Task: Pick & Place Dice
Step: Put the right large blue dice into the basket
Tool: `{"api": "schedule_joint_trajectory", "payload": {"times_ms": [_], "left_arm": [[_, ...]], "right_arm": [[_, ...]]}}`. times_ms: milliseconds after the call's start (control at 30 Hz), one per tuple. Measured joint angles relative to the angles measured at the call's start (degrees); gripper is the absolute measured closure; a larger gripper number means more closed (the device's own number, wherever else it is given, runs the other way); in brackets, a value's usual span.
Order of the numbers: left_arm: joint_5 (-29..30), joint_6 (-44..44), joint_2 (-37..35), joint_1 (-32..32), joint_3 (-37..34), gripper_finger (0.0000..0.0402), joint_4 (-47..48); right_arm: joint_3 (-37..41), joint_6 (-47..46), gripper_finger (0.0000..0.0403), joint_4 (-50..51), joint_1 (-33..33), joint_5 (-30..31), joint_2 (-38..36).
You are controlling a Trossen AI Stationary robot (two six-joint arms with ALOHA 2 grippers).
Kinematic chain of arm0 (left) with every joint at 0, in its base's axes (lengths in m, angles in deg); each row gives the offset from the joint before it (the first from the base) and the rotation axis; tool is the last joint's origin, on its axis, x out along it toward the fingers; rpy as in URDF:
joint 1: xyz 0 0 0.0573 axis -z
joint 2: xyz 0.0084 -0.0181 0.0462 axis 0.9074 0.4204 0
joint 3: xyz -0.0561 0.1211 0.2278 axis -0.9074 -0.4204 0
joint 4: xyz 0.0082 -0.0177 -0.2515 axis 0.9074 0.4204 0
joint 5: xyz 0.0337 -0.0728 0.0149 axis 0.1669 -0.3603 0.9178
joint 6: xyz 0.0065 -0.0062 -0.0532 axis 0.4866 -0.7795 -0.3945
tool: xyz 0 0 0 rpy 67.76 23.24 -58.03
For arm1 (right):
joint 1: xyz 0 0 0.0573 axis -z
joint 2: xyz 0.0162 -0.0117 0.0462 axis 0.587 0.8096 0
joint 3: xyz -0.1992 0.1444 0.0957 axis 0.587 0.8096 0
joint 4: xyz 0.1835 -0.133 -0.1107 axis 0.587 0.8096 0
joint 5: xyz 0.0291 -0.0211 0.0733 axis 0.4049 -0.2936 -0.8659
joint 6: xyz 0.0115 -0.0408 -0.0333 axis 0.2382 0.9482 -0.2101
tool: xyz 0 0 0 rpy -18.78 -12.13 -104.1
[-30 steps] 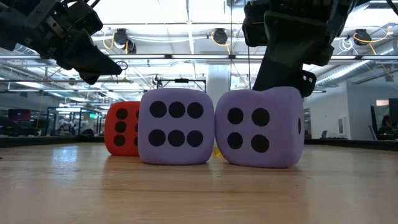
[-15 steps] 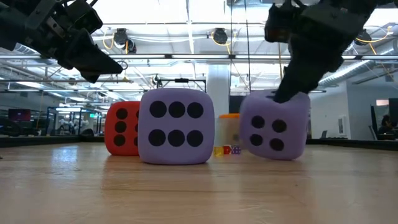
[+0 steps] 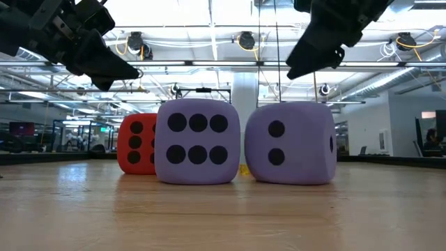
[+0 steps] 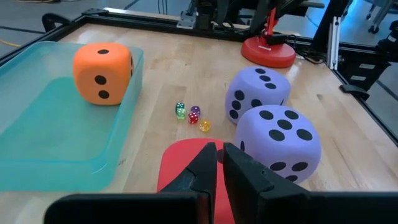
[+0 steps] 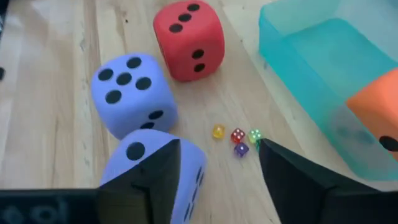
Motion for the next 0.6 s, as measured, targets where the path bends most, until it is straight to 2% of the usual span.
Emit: {"api": "schedule_joint_trajectory", "payload": {"times_ms": [167, 333, 467, 600], "left_arm": [[0.0, 0.6, 0.0, 0.0, 0.0, 0.0366, 0.0], [0.0, 1.0, 0.0, 0.0, 0.0, 0.0366, 0.0], [0.0, 0.9, 0.0, 0.0, 0.0, 0.0366, 0.0], [0.0, 0.8, 0.0, 0.0, 0.0, 0.0366, 0.0]], "right_arm": [[0.0, 0.0, 0.0233, 0.6, -0.2, -1.8, 0.3], [-0.1, 3.3, 0.0243, 0.0, -1.8, -5.4, 0.7], [-0.1, 1.7, 0.0231, -1.1, -2.0, -11.8, 2.5], [-0.2, -2.8, 0.0187, -2.6, -2.0, -13.9, 4.4]]}}
